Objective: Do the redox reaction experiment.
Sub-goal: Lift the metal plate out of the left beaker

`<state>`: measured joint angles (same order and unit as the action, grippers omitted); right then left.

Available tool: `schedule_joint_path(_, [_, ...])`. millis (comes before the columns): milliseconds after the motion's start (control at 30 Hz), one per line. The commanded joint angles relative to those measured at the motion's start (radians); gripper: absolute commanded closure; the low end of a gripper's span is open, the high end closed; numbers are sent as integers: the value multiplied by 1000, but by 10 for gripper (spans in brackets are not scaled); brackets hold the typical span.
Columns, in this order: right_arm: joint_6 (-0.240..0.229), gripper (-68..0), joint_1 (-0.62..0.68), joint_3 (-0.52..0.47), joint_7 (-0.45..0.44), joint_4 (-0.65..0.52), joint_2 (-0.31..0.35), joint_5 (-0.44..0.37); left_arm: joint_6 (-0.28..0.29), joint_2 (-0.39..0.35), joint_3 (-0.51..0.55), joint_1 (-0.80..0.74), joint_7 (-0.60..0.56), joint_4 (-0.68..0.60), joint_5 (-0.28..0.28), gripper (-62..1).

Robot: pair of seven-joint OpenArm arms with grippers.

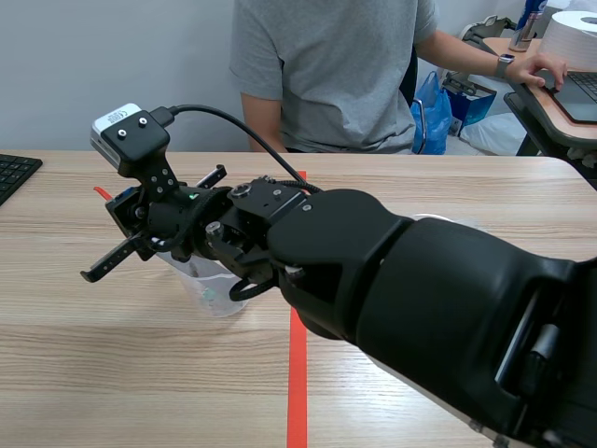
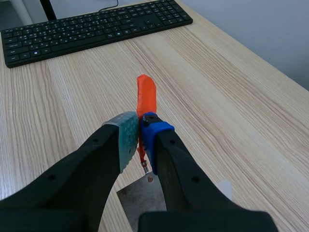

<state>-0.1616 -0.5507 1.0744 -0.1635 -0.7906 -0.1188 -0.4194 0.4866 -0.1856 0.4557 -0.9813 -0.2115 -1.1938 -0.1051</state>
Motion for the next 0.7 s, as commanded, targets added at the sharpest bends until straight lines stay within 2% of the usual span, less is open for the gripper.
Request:
schedule_joint_path(0, [3, -17, -28, -13, -15, -18, -37, -3, 3, -1, 3, -13, -9, -13, -6, -19])
schedule_joint_path(200, [2, -17, -28, -23, -31, -36, -37, 8, 3, -1, 3, -13, -9, -13, -6, -19])
schedule_joint_path(333, [-17, -17, -28, -52, -26, -99, -25, 17, 3, -1, 3, -13, -10, -13, -6, -19])
schedule_joint_path(500, [-47, -17, -28, -68, -7, -185, 22, 23, 3, -1, 3, -13, -10, -13, -6, -19])
schedule_joint_path(667, [-50, -17, -23, -68, 13, -264, 85, 23, 3, -1, 3, -13, -10, -13, -6, -19])
